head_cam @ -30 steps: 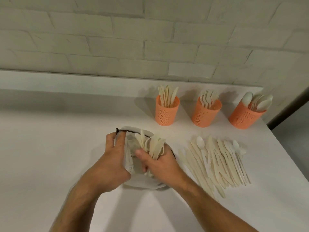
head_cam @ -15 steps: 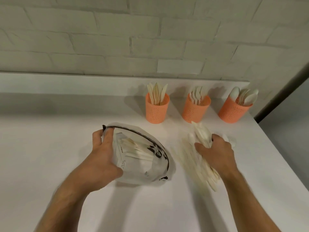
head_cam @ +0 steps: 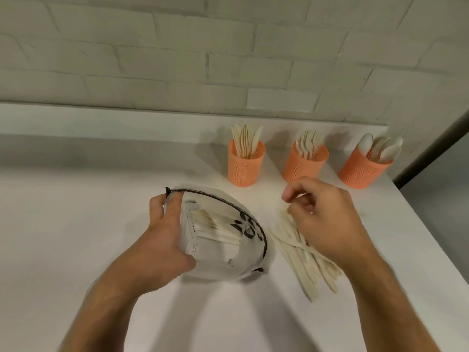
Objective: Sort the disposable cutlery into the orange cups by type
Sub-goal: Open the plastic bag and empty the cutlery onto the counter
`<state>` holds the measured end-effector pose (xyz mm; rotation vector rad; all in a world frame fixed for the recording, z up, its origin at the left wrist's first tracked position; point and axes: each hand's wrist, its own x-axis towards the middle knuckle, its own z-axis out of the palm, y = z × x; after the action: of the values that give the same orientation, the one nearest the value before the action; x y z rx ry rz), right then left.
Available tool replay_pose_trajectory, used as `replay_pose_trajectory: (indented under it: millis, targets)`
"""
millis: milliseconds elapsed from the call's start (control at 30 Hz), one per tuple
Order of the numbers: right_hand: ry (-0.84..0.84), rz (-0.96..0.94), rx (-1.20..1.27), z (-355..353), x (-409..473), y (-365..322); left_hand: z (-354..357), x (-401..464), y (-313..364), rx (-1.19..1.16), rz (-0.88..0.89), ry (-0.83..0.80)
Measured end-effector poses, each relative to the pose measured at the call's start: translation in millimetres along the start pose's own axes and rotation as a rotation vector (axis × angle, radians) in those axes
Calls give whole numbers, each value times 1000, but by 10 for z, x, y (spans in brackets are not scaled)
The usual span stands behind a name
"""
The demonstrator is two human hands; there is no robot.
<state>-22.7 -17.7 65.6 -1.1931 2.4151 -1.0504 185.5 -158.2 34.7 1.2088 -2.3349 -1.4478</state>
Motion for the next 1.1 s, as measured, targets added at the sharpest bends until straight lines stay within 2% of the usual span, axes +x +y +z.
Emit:
replay_pose_trajectory:
  millis: [67,133,167,300,367,433,533,567,633,667,833,900,967,1100]
  targets:
    - [-252,-104,93,274,-64,-329,2,-12,-6,-13,19,-14]
    - [-455,-205,-43,690,-55,-435,-1,-29,1,-13,45,-23]
    - [-501,-237,-136,912,-11,-407,-5,-41,4,-14,55,-30]
    - [-449,-220,-477,1415,199,-229,-27,-114,20,-14,101,-31]
    - [-437,-202,-573,1512,253,-184,-17,-135,10,-32,137,-22]
    - [-410,-171,-603,1533,263,-154,-1,-131,-13,-55,158,-20]
    - [-173,-151,-455,1470,290,-72,12,-100,-26,-16,119,-10]
    - [-231,-125,-372,1440,300,-34,15,-79,-27,7,100,-4]
    - [-407,-183,-470,1426,309,35,26,-32,-33,35,63,1]
    - [-430,-218,-494,1427,322,32,35,-11,-33,45,51,0]
    - [-544,-54,-476,1422,409,20,71,35,-24,74,25,-6]
    - [-552,8,-561,1438,434,-8,81,44,-23,81,21,-6]
    - [-544,-57,-655,1471,445,11,92,51,-21,78,18,-8]
    - [-511,-81,-607,1480,446,55,95,57,-32,69,40,-1]
